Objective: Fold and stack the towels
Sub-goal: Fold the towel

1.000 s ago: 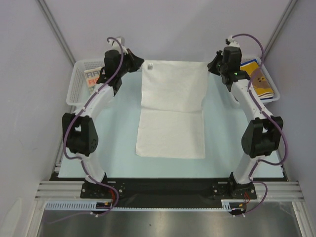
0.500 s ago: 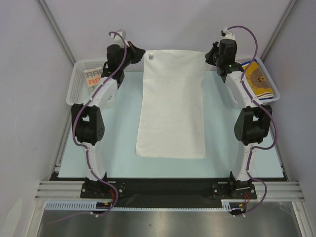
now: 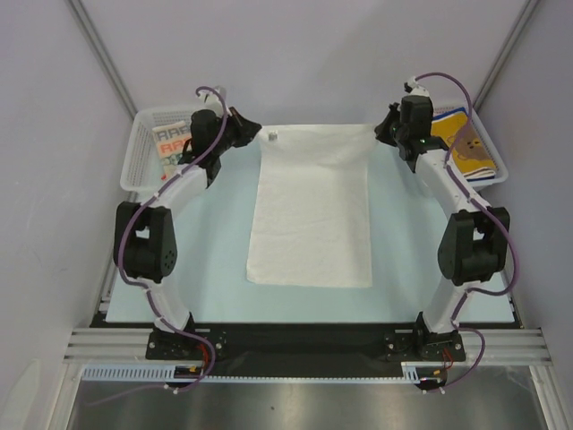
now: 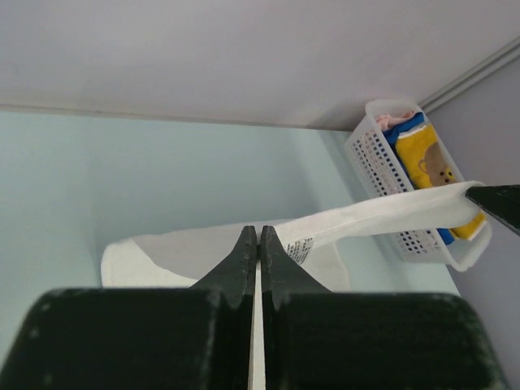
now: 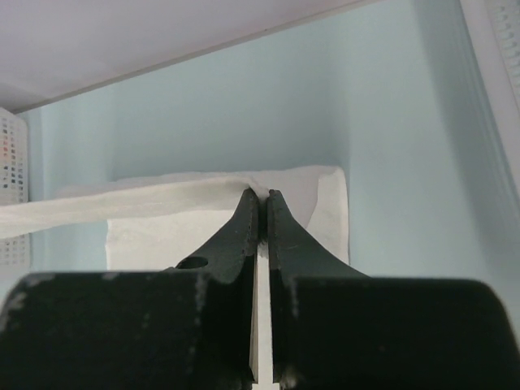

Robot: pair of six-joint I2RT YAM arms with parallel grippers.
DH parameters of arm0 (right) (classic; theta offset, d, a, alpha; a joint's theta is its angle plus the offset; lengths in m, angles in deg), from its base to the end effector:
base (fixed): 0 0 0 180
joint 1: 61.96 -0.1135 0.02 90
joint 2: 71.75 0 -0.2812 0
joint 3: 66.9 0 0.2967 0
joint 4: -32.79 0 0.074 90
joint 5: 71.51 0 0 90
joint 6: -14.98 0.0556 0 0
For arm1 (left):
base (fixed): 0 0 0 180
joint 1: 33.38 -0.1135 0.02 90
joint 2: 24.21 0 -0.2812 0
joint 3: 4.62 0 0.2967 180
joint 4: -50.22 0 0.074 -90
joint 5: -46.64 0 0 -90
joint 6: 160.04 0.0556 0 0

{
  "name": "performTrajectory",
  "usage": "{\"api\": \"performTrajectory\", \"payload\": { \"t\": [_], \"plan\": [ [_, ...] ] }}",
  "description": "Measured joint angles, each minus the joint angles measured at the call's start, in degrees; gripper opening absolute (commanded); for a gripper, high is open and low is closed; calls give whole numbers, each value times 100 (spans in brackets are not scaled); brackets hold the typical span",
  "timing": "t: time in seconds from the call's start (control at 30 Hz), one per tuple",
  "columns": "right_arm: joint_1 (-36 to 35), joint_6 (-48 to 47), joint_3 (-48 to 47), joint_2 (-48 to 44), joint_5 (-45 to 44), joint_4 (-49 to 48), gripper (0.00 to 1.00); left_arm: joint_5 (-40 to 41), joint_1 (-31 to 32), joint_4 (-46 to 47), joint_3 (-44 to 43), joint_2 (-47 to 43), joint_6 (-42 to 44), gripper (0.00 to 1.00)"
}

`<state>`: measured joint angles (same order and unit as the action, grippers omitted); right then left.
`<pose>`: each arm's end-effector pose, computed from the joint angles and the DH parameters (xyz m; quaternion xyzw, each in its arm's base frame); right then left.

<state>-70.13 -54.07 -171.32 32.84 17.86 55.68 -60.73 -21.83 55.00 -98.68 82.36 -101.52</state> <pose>0.5017 0.0714 0.3340 0.0959 0.8286 0.1342 0.5349 0.5020 -0.1195 0.3017 -0.0310 0.7505 -0.3443 0.5633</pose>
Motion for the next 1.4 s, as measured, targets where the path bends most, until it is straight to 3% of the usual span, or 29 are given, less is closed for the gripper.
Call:
{"api": "performTrajectory", "payload": {
  "t": [0.33, 0.63, 0.93, 1.4],
  "plan": [
    [-114, 352, 1777, -1499, 232, 98, 0, 2, 0, 153, 1934, -1440, -310, 0],
    [-280, 535, 2924, -2234, 356, 267, 0, 4, 13, 136, 3381, -2269, -514, 0],
    [-452, 603, 3670, -3056, 374, 396, 0, 20, 44, 52, 4124, -3161, -590, 0],
    [-570, 697, 4461, -3622, 365, 529, 0, 87, 319, -85, 4804, -3622, -603, 0]
  ]
}}
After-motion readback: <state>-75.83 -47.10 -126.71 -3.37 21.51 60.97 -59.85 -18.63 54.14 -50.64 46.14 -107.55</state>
